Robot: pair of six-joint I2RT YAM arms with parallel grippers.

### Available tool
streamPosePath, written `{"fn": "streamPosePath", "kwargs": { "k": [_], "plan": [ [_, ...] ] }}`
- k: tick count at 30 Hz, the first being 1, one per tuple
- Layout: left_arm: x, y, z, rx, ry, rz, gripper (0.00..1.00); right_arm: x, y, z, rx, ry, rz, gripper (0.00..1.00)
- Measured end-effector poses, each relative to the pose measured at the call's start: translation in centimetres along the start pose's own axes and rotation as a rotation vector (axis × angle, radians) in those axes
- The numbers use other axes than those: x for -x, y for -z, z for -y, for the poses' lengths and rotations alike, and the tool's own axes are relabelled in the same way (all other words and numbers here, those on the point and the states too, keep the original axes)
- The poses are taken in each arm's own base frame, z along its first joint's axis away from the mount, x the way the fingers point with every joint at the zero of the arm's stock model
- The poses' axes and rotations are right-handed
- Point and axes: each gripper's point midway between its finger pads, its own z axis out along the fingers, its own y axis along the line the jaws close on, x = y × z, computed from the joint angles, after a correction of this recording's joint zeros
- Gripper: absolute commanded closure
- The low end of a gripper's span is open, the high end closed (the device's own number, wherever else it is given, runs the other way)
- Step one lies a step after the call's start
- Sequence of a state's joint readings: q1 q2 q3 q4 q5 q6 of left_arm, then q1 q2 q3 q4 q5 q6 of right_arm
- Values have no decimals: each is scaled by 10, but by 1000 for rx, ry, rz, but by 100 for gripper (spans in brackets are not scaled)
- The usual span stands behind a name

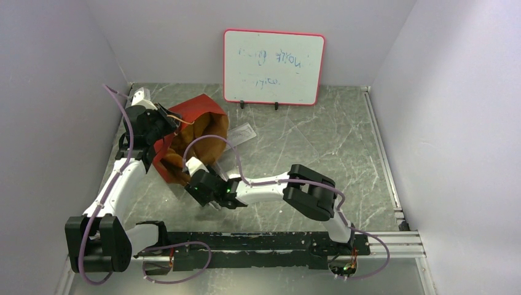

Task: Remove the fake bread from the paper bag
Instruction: Pick up the clamp at the center of the board.

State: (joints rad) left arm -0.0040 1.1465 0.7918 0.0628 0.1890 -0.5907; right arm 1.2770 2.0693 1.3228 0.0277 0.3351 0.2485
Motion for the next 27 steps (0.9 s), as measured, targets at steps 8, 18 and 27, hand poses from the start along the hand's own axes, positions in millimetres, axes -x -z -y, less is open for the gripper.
{"fn": "streamPosePath", "kwargs": {
  "k": [8,18,27],
  "plan": [
    [0,0,0,3,0,0,90,-1,-2,2,6,-13,-4,48],
    [0,-1,0,6,-1,1,90,-8,-3,6,9,-28,-23,70],
    [0,0,0,7,-2,5,90,-9,-2,5,48,-31,-67,99]
  ]
}}
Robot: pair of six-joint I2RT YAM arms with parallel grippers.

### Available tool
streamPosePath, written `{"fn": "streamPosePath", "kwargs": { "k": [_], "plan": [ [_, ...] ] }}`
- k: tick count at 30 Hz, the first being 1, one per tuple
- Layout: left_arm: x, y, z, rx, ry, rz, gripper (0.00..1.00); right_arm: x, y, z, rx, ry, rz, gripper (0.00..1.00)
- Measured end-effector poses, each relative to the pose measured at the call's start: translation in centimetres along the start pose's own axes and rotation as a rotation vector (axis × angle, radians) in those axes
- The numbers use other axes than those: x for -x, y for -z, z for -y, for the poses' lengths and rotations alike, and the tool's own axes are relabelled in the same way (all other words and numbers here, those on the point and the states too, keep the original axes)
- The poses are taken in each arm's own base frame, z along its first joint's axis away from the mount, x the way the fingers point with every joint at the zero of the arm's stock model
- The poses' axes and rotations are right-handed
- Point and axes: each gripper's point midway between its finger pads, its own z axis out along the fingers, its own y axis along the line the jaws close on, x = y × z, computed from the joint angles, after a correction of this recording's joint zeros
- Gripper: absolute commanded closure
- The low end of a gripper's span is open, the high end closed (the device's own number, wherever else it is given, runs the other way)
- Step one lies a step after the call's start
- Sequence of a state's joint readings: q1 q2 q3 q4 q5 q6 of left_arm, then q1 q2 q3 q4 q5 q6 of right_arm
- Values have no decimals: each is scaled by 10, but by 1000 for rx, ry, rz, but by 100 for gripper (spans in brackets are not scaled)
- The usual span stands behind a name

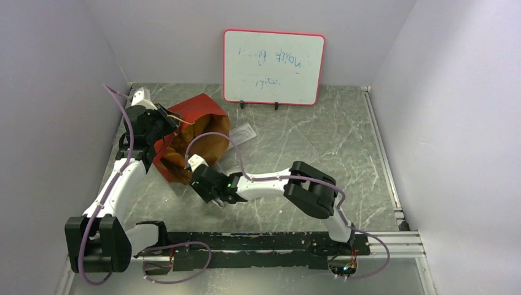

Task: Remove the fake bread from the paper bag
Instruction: Pick up the clamp at the center of the board, then take out the fake bread from the paper bag.

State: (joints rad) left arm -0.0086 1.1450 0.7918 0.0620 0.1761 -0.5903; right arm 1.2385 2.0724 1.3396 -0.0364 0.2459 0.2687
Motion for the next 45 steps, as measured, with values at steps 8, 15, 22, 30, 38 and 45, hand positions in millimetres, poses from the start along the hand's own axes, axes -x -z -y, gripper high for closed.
{"fn": "streamPosePath", "kwargs": {
  "k": [8,15,22,30,38,45],
  "plan": [
    [1,1,1,-1,0,3,90,-3,4,-2,17,5,-23,56],
    [1,2,1,-1,0,4,90,0,-4,-7,27,4,-23,42],
    [1,2,1,3,0,5,90,-1,-7,-6,29,6,-25,59],
    [1,2,1,4,-1,6,90,-1,-6,-6,35,-1,-32,96],
    [2,2,-1,13,-1,9,90,2,0,-3,32,-10,-39,100],
    [5,3,-3,34,-2,22,90,12,27,0,37,-32,-43,100]
  ]
}}
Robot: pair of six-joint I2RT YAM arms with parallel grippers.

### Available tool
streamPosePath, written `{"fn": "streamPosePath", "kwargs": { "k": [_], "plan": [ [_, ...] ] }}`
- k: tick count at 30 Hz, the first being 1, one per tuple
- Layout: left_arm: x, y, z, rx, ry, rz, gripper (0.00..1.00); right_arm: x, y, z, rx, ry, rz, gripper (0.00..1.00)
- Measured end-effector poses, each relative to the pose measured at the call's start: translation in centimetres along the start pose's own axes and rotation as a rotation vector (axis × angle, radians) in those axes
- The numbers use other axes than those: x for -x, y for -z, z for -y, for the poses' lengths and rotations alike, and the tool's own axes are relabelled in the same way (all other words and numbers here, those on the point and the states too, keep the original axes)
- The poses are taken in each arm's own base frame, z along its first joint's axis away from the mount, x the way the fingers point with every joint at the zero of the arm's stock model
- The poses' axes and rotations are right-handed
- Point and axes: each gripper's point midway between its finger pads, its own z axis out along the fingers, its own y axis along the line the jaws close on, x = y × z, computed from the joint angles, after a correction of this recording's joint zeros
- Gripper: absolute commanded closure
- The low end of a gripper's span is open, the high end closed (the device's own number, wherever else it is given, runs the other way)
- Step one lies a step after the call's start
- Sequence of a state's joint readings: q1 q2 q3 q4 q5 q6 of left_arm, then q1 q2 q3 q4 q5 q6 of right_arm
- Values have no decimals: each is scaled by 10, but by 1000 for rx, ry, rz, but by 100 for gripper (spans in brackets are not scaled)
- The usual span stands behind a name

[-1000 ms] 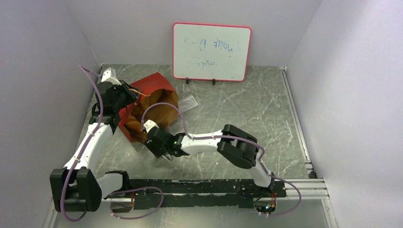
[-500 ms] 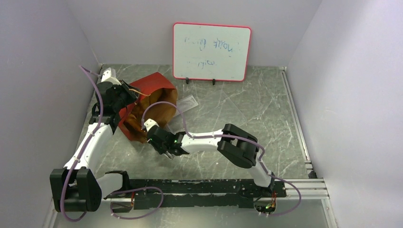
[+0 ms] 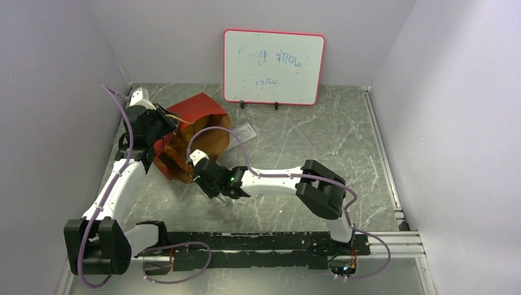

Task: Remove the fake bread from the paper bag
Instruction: Take out the fake bread from the paper bag.

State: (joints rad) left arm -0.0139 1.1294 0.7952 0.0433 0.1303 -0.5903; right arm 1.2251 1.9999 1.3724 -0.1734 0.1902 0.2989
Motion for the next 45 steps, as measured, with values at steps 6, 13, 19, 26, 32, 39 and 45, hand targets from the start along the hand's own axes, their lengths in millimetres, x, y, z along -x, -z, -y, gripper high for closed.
{"fn": "streamPosePath", "kwargs": {
  "k": [6,13,19,26,32,39,45],
  "plan": [
    [4,1,0,9,-1,8,90,-4,8,0,5,-8,-22,100],
    [4,1,-1,15,-4,4,90,-5,18,0,18,-18,-31,100],
    [3,1,0,14,-3,4,90,-2,14,-5,37,-14,-79,88],
    [3,3,5,2,-7,4,90,-11,-15,-7,39,-15,-120,78],
    [1,3,9,-8,-11,0,90,-13,-23,-6,50,-26,-125,69],
    [-4,4,11,-15,-13,-7,91,-5,-33,-12,69,-35,-117,61],
    [-8,4,12,-19,-15,-15,92,-3,-39,-12,75,-52,-116,57]
  ]
}}
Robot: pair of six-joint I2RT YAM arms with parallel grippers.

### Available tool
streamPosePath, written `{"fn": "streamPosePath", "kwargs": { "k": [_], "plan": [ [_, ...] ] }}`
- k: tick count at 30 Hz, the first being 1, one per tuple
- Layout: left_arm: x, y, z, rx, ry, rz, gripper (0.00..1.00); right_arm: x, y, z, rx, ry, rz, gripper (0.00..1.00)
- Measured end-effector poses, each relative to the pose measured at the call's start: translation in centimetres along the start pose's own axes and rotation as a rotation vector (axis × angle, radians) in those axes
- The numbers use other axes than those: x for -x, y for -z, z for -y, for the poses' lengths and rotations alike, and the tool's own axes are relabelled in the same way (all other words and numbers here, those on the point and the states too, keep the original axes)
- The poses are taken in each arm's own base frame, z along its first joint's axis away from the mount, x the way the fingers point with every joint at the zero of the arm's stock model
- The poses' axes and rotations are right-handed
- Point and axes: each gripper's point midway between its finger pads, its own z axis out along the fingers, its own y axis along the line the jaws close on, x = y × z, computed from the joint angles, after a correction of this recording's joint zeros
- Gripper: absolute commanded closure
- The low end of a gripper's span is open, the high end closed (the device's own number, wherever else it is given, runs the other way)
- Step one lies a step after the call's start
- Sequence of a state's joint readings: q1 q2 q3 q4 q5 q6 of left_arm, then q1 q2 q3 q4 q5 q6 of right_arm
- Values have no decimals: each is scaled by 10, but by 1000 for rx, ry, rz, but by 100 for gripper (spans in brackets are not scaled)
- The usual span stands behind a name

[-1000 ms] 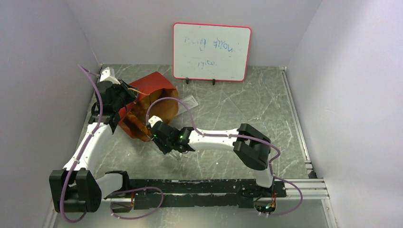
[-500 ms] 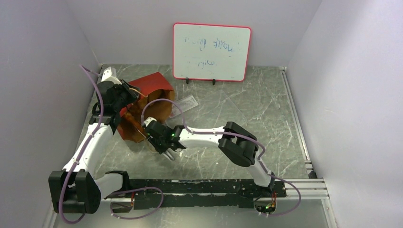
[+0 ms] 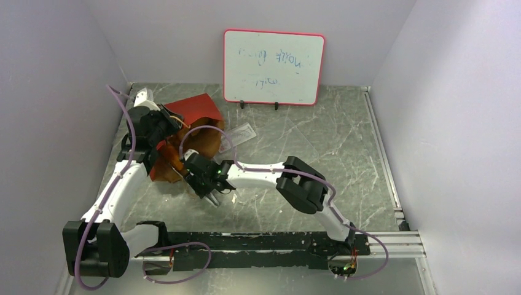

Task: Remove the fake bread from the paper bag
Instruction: Take out the fake bread from the paper bag.

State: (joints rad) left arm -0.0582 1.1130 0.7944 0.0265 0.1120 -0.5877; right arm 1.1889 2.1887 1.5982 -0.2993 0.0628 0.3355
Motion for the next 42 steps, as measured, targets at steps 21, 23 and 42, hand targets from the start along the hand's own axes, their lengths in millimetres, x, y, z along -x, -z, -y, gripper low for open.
{"fn": "streamPosePath", "kwargs": {
  "k": [21,23,42],
  "plan": [
    [-2,-1,0,4,-3,2,92,3,-6,1,20,-66,4,100],
    [-3,-1,-1,9,-3,3,92,-1,-1,2,19,-72,0,100],
    [3,-1,-15,89,-4,39,92,-15,93,7,41,-134,55,100]
  ]
}}
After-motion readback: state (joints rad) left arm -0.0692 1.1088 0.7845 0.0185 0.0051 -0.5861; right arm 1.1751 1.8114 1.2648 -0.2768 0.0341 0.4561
